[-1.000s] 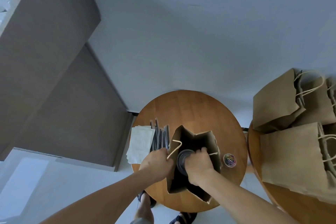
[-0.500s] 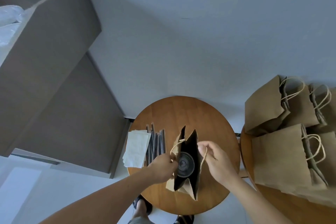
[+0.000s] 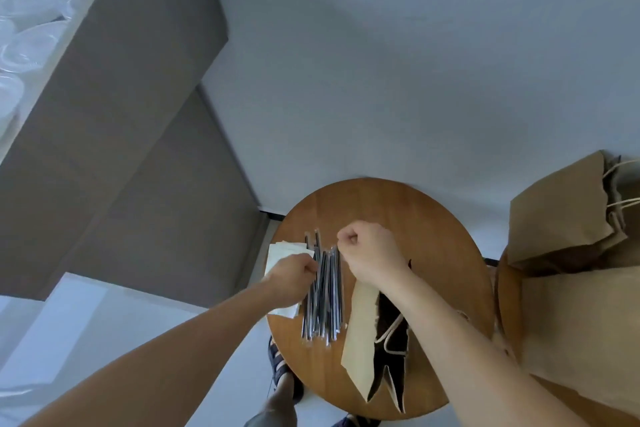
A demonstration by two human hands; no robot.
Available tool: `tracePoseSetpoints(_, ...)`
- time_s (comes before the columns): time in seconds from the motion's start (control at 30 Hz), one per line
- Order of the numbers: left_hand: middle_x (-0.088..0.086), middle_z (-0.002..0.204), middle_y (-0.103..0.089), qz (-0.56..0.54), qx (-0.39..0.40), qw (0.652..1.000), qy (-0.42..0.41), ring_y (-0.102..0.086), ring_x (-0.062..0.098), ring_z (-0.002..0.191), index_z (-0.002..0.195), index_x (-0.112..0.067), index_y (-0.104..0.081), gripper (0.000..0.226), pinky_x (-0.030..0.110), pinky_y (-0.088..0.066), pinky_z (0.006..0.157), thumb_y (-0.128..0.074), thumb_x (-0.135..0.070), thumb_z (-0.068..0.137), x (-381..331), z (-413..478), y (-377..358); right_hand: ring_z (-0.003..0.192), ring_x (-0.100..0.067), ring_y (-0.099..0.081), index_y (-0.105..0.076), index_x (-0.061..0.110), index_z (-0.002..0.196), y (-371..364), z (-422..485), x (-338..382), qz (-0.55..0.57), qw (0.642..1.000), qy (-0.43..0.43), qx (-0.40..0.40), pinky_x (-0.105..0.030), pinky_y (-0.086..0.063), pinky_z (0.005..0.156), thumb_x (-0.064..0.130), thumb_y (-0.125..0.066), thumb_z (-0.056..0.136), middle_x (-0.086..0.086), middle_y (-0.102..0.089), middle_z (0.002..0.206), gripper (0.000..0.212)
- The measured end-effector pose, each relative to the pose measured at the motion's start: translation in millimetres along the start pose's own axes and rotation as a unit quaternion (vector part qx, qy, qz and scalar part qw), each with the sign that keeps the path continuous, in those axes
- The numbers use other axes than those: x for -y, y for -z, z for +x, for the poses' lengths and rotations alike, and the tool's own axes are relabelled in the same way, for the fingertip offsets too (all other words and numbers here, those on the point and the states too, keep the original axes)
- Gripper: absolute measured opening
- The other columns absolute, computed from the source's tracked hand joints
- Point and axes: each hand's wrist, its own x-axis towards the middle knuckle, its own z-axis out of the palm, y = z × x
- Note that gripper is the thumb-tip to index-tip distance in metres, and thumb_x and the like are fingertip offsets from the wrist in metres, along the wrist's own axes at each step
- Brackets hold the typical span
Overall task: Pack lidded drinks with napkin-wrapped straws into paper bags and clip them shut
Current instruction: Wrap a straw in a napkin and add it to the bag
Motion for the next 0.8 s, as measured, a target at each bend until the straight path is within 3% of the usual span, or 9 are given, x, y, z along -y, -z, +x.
tracePoseSetpoints(0.07, 0.005, 0.118, -0.065, 0.009, -0.033, 0.999, 0.016, -0.065, 0.024, 0.101, 0.121, -0.014, -0.063, 0.03, 0.039, -0.054, 0.091, -0.044, -0.013, 0.097, 11.8, 16.9, 22.8, 0.049, -0.01, -0.043, -0.045, 0.019, 0.057, -33.9, 25.5, 3.3, 0.011, 0.998, -0.059, 0.029, -0.022, -0.033, 0.047, 0.015, -0.048, 0.095, 0.007, -0.045, 0.057, 0.038)
tracePoseSetpoints(0.17, 0.002, 0.12, -0.062, 0.002, -0.037, 0.999, 0.037, -0.065, 0.023, 0.1, 0.126, -0.016, -0.061, 0.032, 0.04, -0.056, 0.089, -0.047, -0.02, 0.097, 28.1, 39.6, 44.9, 0.045, -0.011, -0.038, -0.041, 0.019, 0.058, -84.1, 52.4, -13.4, 0.049, 0.982, -0.179, 0.023, -0.021, -0.024, 0.039, 0.011, -0.051, 0.092, 0.003, -0.042, 0.055, 0.036)
tracePoseSetpoints(0.27, 0.0, 0.121, -0.061, -0.027, -0.039, 0.997, 0.056, -0.066, 0.022, 0.099, 0.128, -0.018, -0.06, 0.034, 0.04, -0.056, 0.09, -0.049, -0.022, 0.096, 42.6, 62.5, 53.3, 0.043, -0.012, -0.034, -0.033, 0.017, 0.058, -126.1, 72.0, -29.5, 0.035, 0.97, -0.237, 0.039, -0.022, -0.021, 0.039, 0.003, -0.047, 0.085, 0.002, -0.037, 0.053, 0.034)
tracePoseSetpoints(0.4, 0.002, 0.101, -0.06, -0.091, -0.037, 0.992, 0.084, -0.06, 0.021, 0.085, 0.103, -0.015, -0.062, 0.015, 0.032, -0.051, 0.078, -0.05, -0.017, 0.094, 63.3, 84.1, 44.6, 0.041, -0.013, -0.031, -0.032, 0.016, 0.059, -167.9, 91.9, -50.4, 0.036, 0.947, -0.314, 0.061, -0.02, -0.018, 0.036, 0.004, -0.051, 0.084, 0.002, -0.033, 0.053, 0.033)
tracePoseSetpoints(0.63, 0.004, 0.086, -0.045, -0.109, -0.02, 0.987, 0.115, -0.042, 0.018, 0.076, 0.088, -0.019, -0.05, 0.009, 0.031, -0.034, 0.065, -0.048, -0.01, 0.091, 95.7, 96.4, 31.0, 0.049, -0.009, -0.039, -0.036, 0.015, 0.065, -226.5, 110.5, -83.0, 0.007, 0.947, -0.317, 0.04, -0.023, -0.025, 0.042, 0.026, -0.058, 0.087, 0.004, -0.038, 0.061, 0.033)
tracePoseSetpoints(0.7, -0.001, 0.09, -0.057, -0.118, -0.029, 0.984, 0.126, -0.055, 0.022, 0.077, 0.097, -0.019, -0.059, 0.011, 0.028, -0.043, 0.065, -0.05, -0.014, 0.093, 104.7, 99.6, 31.9, 0.055, -0.011, -0.045, -0.042, 0.013, 0.074, -236.6, 111.6, -87.5, -0.001, 0.947, -0.32, 0.029, -0.022, -0.027, 0.043, 0.032, -0.06, 0.087, 0.004, -0.043, 0.067, 0.029)
tracePoseSetpoints(0.8, -0.005, 0.109, -0.063, -0.128, -0.033, 0.981, 0.145, -0.066, 0.02, 0.097, 0.116, -0.018, -0.062, 0.023, 0.027, -0.051, 0.078, -0.052, -0.019, 0.095, 110.7, 104.4, 31.9, 0.068, -0.015, -0.06, -0.055, 0.011, 0.085, -246.0, 110.4, -94.1, 0.003, 0.945, -0.325, 0.025, -0.021, -0.037, 0.048, 0.036, -0.062, 0.086, 0.002, -0.06, 0.081, 0.026)
